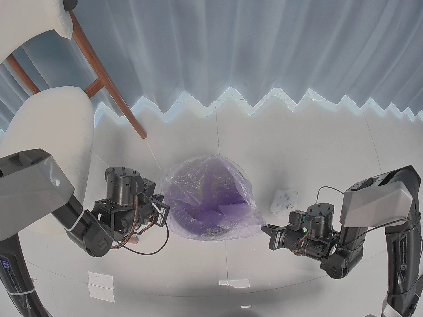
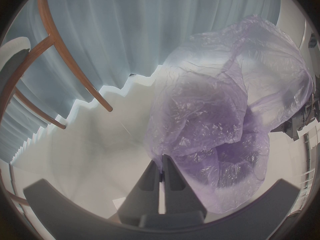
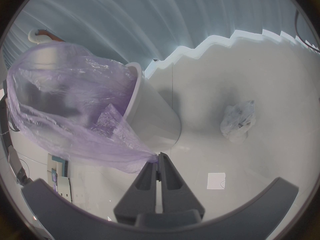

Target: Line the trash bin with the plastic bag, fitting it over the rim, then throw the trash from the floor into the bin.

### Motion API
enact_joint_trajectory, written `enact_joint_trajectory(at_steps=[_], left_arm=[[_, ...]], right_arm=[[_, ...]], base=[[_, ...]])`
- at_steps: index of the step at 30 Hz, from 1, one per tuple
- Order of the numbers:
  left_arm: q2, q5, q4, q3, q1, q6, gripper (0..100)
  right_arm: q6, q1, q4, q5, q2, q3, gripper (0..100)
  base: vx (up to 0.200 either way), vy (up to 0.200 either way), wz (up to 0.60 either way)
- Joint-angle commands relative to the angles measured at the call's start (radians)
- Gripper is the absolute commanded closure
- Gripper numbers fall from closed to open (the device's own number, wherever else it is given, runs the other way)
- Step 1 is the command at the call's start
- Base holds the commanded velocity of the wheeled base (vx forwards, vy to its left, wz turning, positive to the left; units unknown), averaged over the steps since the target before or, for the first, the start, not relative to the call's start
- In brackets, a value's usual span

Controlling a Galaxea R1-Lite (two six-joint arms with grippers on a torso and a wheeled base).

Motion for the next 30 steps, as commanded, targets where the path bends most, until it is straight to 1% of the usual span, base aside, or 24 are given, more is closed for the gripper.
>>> enact_joint_trajectory(at_steps=[1, 10, 11, 13, 15, 16, 17, 18, 19, 20, 23, 26, 27, 30], left_arm=[[0.002, 0.0, -0.001, -0.001, -0.001, 0.0, 100], [0.013, 0.002, -0.001, -0.032, -0.001, 0.0, 100], [0.013, 0.002, -0.001, -0.032, -0.001, 0.0, 100], [0.009, 0.002, -0.001, -0.032, 0.001, 0.0, 100], [0.007, 0.002, -0.001, -0.032, 0.001, 0.0, 100], [0.006, 0.002, -0.001, -0.032, -0.001, 0.0, 100], [0.006, 0.002, -0.001, -0.032, 0.001, 0.0, 100], [0.006, 0.002, -0.001, -0.034, -0.001, 0.0, 100], [0.006, 0.002, -0.001, -0.034, -0.001, 0.0, 100], [0.004, 0.002, -0.001, -0.034, -0.001, 0.0, 100], [0.004, 0.002, -0.001, -0.037, -0.001, 0.0, 100], [0.001, 0.002, -0.001, -0.037, 0.001, 0.0, 100], [-0.005, 0.002, -0.002, -0.037, -0.001, 0.0, 100], [-0.011, 0.002, -0.002, -0.037, -0.001, 0.0, 100]], right_arm=[[0.001, 0.001, 0.0, 0.0, 0.016, -0.01, 100], [-0.003, -0.005, 0.0, 0.0, 0.023, -0.066, 100], [-0.003, -0.005, 0.0, 0.0, 0.018, -0.064, 0], [0.0, -0.005, -0.002, 0.0, 0.01, -0.05, 0], [0.006, -0.014, -0.026, 0.008, -0.034, 0.008, 0], [0.007, -0.03, -0.043, 0.024, -0.062, 0.052, 0], [0.003, -0.042, -0.06, 0.06, -0.094, 0.097, 0], [-0.002, -0.05, -0.079, 0.112, -0.128, 0.141, 0], [-0.002, -0.05, -0.079, 0.112, -0.128, 0.141, 0], [-0.014, -0.059, -0.123, 0.205, -0.206, 0.23, 0], [-0.034, -0.071, -0.151, 0.259, -0.284, 0.286, 0], [-0.055, -0.071, -0.151, 0.267, -0.335, 0.278, 0], [-0.078, -0.068, -0.151, 0.27, -0.358, 0.261, 0], [-0.118, -0.068, -0.151, 0.331, -0.387, 0.198, 0]], base=[[0.0, 0.0, 0.0], [0.0, 0.0, 0.0], [0.0, 0.0, 0.0], [0.0, 0.0, 0.0], [0.0, 0.0, 0.0], [0.0, 0.0, 0.0], [0.0, 0.0, 0.0], [0.0, 0.0, 0.0], [0.0, 0.0, 0.0], [0.0, 0.0, 0.0], [0.0, 0.0, 0.0], [0.0, 0.0, 0.0], [0.0, 0.0, 0.0], [0.0, 0.0, 0.0]])
